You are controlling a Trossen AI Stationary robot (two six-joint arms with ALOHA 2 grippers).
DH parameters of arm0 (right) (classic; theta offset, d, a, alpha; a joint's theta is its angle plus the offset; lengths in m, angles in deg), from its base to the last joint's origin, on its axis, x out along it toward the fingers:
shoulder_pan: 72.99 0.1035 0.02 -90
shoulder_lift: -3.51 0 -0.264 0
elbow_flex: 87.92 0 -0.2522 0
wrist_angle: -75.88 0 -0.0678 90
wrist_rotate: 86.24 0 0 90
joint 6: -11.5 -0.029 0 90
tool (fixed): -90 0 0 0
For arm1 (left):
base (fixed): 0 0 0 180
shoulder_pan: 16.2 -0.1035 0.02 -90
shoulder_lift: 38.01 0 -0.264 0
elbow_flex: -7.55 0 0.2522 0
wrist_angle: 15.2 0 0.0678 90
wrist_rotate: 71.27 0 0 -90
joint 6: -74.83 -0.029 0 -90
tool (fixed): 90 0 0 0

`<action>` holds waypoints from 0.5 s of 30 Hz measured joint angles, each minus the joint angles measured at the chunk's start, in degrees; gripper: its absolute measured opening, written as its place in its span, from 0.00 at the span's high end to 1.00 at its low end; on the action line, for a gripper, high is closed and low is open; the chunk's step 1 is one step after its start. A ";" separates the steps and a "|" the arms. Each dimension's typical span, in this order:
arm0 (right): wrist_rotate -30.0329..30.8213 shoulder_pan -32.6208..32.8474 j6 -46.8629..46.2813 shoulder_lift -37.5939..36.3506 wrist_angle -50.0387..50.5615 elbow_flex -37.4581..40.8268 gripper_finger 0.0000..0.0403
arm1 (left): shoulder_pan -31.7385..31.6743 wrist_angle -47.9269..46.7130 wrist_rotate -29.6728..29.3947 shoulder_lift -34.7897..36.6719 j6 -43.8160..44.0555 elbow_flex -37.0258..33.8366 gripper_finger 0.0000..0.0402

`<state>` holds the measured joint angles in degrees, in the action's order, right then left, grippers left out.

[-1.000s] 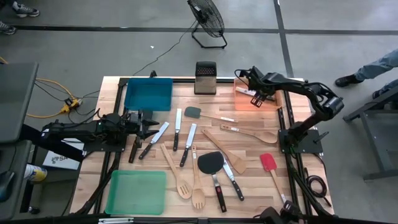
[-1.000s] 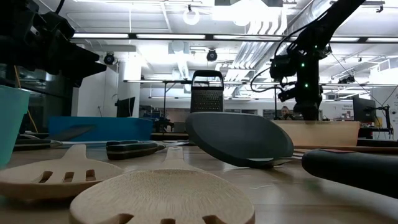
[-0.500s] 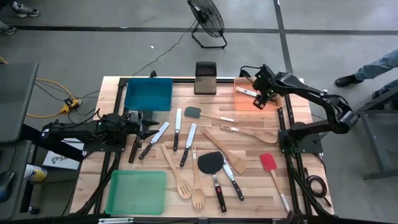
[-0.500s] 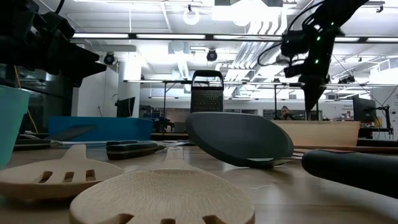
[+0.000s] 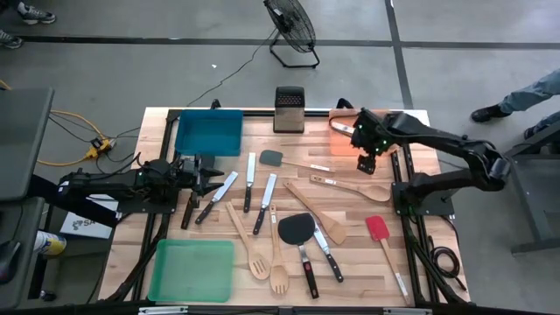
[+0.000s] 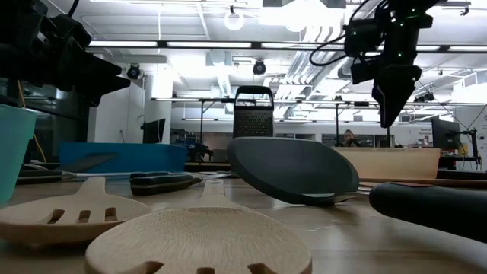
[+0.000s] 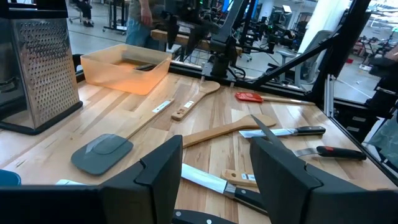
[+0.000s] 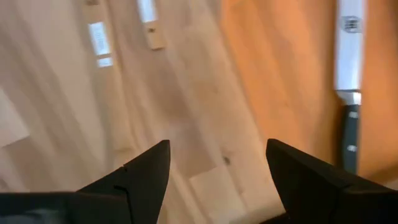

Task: Pick & Place Kitchen Items
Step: Put the wooden spoon into the blue bin

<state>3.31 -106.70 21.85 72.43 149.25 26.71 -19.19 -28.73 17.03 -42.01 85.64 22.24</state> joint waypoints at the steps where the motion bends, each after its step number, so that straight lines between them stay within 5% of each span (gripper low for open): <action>1: 0.00 1.13 -0.45 0.03 -0.04 0.00 0.37 | 0.00 0.01 0.01 0.01 -0.02 0.00 0.54; 15: 1.64 15.36 -8.04 0.02 -0.64 0.00 0.36 | 0.02 0.02 0.01 -0.02 0.00 0.00 0.54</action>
<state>4.95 -91.34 13.81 72.45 148.62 26.71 -19.17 -28.71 17.05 -42.02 85.64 22.24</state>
